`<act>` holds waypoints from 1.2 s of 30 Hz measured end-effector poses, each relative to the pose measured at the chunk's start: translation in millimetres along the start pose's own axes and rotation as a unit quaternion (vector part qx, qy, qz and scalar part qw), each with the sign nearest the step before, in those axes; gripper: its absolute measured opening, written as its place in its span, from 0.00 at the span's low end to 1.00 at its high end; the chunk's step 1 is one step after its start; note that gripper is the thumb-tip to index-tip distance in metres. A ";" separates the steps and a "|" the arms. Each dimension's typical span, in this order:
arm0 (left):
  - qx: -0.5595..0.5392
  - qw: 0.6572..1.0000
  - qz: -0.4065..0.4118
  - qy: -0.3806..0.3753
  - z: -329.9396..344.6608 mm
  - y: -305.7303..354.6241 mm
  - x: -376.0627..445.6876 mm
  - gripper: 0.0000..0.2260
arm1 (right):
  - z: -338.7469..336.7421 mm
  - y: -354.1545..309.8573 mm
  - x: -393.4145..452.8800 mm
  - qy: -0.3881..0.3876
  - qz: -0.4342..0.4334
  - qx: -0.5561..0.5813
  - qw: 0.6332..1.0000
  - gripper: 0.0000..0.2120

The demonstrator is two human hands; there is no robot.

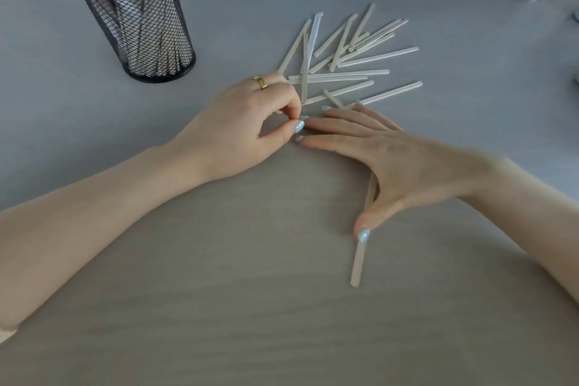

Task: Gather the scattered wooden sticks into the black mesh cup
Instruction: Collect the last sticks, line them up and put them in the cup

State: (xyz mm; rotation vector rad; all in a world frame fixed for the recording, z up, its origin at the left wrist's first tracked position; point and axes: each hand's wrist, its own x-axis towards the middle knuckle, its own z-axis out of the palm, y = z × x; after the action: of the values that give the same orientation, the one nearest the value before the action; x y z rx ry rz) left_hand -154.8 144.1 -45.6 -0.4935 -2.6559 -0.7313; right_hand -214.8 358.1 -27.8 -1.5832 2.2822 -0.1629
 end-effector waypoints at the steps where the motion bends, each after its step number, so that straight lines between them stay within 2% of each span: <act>1: -0.002 1.000 -0.003 0.001 0.2 1.1 1.3 0.07 | 0.9 0.9 2.9 0.021 -0.002 0.009 1.000 0.48; 6: -0.022 1.000 -0.015 0.011 -1.3 8.1 1.1 0.11 | 2.3 11.3 29.7 0.154 -0.020 0.039 0.987 0.31; 9: 0.000 0.999 -0.031 -0.019 1.0 13.0 -1.8 0.21 | 2.5 16.0 46.2 0.210 -0.048 0.071 0.974 0.22; 11: 0.036 0.998 -0.042 -0.043 3.9 15.1 -4.0 0.29 | 1.6 19.3 51.9 0.226 -0.044 0.104 0.968 0.21; 14: 0.085 0.993 -0.054 -0.056 8.1 14.4 -4.6 0.37 | -0.1 28.5 50.6 0.258 -0.010 0.127 0.958 0.25; 17: 0.088 0.987 -0.123 -0.057 8.1 6.9 -1.0 0.42 | -8.1 42.8 40.9 0.294 0.047 0.129 0.946 0.26; 19: 0.094 0.980 -0.160 -0.066 6.6 0.1 3.5 0.43 | -14.8 57.8 32.7 0.300 0.091 0.141 0.939 0.24; 22: 0.101 0.969 -0.204 -0.100 4.4 -8.6 12.4 0.40 | -20.8 80.6 21.8 0.286 0.144 0.128 0.939 0.22; 25: 0.099 0.968 -0.205 -0.108 4.5 -15.9 22.7 0.38 | -19.8 94.0 16.7 0.257 0.193 0.072 0.944 0.27; 28: 0.089 0.970 -0.197 -0.108 7.2 -19.4 34.2 0.40 | -18.0 100.4 20.0 0.224 0.222 0.023 0.949 0.29; 32: 0.082 0.973 -0.180 -0.116 14.8 -19.2 49.0 0.43 | -18.8 98.9 29.4 0.223 0.221 0.025 0.949 0.29; 36: 0.079 0.975 -0.175 -0.113 18.3 -19.8 58.8 0.41 | -19.9 88.8 38.9 0.250 0.141 0.045 0.957 0.26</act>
State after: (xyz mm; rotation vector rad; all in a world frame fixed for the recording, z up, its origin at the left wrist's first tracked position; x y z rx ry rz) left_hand -219.1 151.9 -44.8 -0.0655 -3.0274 -0.5781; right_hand -312.3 352.6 -44.1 -1.2515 2.8009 -0.6467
